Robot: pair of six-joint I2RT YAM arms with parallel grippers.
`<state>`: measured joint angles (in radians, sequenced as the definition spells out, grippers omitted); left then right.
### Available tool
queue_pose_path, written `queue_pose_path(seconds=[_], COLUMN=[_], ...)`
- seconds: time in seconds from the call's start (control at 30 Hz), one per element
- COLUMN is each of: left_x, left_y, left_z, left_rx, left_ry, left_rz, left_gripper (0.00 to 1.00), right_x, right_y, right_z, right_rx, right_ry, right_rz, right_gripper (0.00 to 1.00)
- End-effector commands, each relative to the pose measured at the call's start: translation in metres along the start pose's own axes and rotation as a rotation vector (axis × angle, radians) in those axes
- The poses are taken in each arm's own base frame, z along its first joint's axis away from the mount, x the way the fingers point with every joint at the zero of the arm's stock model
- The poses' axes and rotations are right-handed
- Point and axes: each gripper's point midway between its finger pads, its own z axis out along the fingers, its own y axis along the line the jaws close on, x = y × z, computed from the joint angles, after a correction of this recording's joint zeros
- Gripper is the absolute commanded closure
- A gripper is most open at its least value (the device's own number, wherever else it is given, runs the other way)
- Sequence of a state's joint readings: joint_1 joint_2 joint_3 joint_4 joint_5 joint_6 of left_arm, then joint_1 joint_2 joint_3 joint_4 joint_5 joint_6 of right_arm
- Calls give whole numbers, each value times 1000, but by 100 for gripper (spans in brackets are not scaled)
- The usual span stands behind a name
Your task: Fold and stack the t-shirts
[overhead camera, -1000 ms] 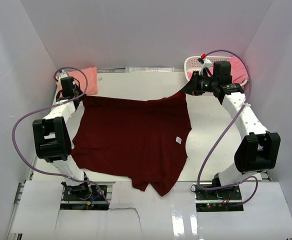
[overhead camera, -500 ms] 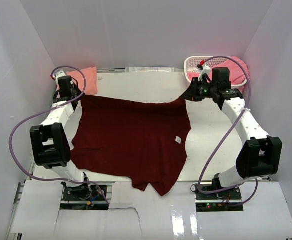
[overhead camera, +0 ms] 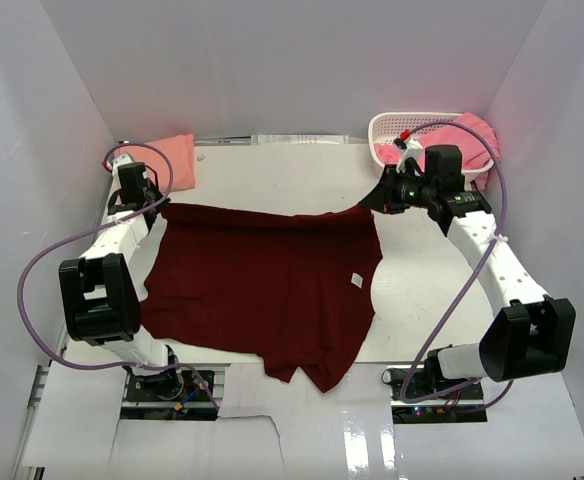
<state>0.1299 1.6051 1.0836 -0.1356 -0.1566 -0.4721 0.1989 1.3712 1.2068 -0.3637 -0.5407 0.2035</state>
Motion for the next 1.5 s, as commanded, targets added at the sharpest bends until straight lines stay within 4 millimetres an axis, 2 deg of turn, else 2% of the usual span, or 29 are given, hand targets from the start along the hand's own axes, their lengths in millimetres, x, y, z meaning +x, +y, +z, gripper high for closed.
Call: queue_pose_path(seconds=[0.0, 0.27, 0.4, 0.93, 1.17, 1.3, 1.33, 1.4, 1.43, 1.47], left_x=[-20, -13, -8, 54, 84, 104, 109, 113, 113, 111], left_y=[2, 11, 18, 47, 63, 78, 80, 81, 82, 81], left_z=[-22, -31, -34, -32, -32, -38, -40, -42, -44, -45], left_rx=[-3, -41, -69, -181, -274, -335, -342, -345, -346, -343], left_ry=[-59, -38, -19, 181, 300, 345, 354, 360, 355, 348], left_rz=[-19, -22, -25, -26, -38, -55, -60, -73, -76, -79], left_gripper=[100, 100, 100, 100, 100, 99, 90, 57, 26, 24], right_x=[5, 38, 47, 113, 159, 174, 177, 181, 180, 181], right_y=[8, 7, 9, 11, -11, -14, -14, -16, -17, -18], right_z=[-6, -9, -13, -11, -19, -21, -21, -20, -20, -20], right_rx=[-5, 7, 11, 68, 230, 248, 251, 257, 264, 271], right_ry=[-10, 40, 49, 230, 429, 471, 479, 498, 498, 501], right_rz=[-5, 28, 41, 164, 241, 279, 285, 294, 293, 293], right_gripper=[92, 92, 92, 92, 92, 92, 81, 66, 59, 58])
